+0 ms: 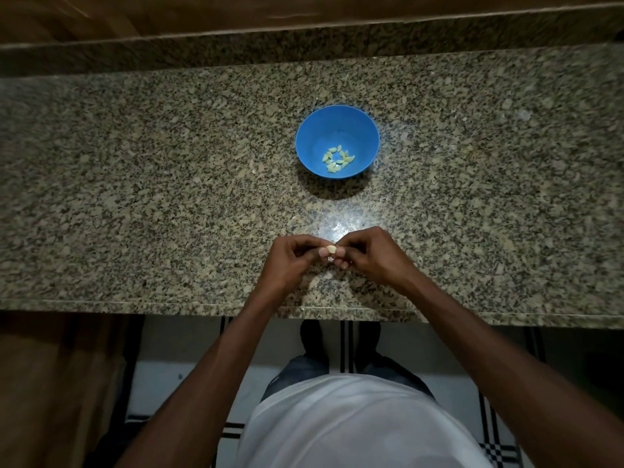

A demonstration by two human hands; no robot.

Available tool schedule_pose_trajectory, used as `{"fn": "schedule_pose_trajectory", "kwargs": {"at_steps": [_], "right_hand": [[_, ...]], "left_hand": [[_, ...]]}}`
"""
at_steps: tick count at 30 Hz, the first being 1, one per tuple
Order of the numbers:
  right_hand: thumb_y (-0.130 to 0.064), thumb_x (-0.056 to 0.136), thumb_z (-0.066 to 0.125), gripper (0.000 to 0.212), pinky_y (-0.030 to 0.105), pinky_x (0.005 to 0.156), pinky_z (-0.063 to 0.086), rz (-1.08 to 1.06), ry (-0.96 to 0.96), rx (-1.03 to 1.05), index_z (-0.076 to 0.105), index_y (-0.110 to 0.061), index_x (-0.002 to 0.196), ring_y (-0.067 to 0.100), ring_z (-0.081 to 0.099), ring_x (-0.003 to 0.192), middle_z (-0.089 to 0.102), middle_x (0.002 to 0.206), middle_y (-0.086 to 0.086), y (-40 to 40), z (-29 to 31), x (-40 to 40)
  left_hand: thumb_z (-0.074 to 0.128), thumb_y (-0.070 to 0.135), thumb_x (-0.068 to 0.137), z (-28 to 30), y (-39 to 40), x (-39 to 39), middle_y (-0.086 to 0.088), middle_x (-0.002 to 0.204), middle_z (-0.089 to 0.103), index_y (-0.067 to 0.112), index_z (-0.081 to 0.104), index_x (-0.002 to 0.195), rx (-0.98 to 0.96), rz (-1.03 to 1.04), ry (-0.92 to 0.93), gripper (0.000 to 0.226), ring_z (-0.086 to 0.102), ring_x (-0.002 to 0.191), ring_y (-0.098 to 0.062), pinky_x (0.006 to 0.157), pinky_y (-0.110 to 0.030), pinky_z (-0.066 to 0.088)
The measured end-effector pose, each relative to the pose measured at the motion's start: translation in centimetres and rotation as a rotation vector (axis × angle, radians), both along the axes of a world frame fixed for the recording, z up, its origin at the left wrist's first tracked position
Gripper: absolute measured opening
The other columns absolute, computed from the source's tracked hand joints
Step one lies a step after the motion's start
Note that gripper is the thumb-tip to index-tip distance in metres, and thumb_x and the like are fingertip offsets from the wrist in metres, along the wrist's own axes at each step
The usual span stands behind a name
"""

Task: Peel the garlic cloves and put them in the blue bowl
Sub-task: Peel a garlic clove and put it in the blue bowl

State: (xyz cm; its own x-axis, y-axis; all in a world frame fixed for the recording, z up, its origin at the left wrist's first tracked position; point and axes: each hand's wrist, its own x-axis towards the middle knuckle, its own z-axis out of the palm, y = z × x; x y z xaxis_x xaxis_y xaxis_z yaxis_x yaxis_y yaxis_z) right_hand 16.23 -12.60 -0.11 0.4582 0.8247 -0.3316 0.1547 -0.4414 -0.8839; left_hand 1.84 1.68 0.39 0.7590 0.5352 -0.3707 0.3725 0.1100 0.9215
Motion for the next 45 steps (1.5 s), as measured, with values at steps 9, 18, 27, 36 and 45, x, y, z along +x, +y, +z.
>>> {"fn": "schedule_pose_trajectory", "kwargs": {"at_steps": [9, 18, 27, 36, 45], "right_hand": [[-0.007, 0.099, 0.07, 0.013, 0.027, 0.069, 0.056, -0.011, 0.347, 0.118, 0.079, 0.001, 0.103, 0.021, 0.07, 0.081, 0.079, 0.094, 0.018, 0.2, 0.5, 0.4], [-0.005, 0.091, 0.078, 0.022, 0.032, 0.086, 0.064, -0.046, -0.141, -0.094, 0.083, -0.016, 0.11, 0.007, 0.076, 0.088, 0.081, 0.105, 0.004, 0.1, -0.5, 0.1], [-0.042, 0.089, 0.083, 0.023, 0.039, 0.071, 0.064, -0.294, -0.042, 0.012, 0.083, -0.02, 0.082, 0.013, 0.076, 0.074, 0.078, 0.076, -0.003, 0.3, -0.1, -1.2], [-0.004, 0.094, 0.075, 0.02, 0.026, 0.079, 0.061, -0.345, 0.628, 0.166, 0.077, 0.002, 0.113, 0.026, 0.075, 0.091, 0.078, 0.103, 0.022, 0.5, 0.2, -1.9], [-0.005, 0.096, 0.074, 0.013, 0.031, 0.078, 0.062, -0.346, 0.434, 0.171, 0.079, -0.004, 0.107, 0.024, 0.077, 0.085, 0.08, 0.095, 0.014, 0.3, 0.1, -1.7]], "left_hand": [[0.075, 0.005, 0.092, 0.3, 0.6, -0.2, -0.011, 0.11, 0.079, -0.002, 0.076, 0.113, -0.12, 0.065, -0.061, 0.022, 0.075, 0.105, -0.024, 0.09, -0.031, 0.06], [0.081, 0.0, 0.086, -0.2, -0.4, -1.6, -0.012, 0.108, 0.079, -0.003, 0.076, 0.109, -0.141, 0.212, -0.083, 0.024, 0.076, 0.104, -0.026, 0.087, -0.032, 0.061], [0.084, 0.003, 0.086, -0.2, -0.4, -1.9, -0.001, 0.096, 0.08, 0.007, 0.08, 0.097, 0.204, 0.133, -0.085, 0.012, 0.078, 0.093, -0.017, 0.084, -0.033, 0.063], [0.081, 0.002, 0.087, -0.2, -0.9, -1.7, 0.003, 0.093, 0.077, 0.009, 0.079, 0.095, 0.507, 0.073, -0.123, 0.011, 0.075, 0.089, -0.011, 0.082, -0.028, 0.061], [0.085, 0.018, 0.087, -0.5, -0.5, -1.9, 0.009, 0.112, 0.074, 0.019, 0.079, 0.112, 0.364, 0.072, -0.039, 0.026, 0.071, 0.104, -0.006, 0.084, -0.027, 0.06]]}}
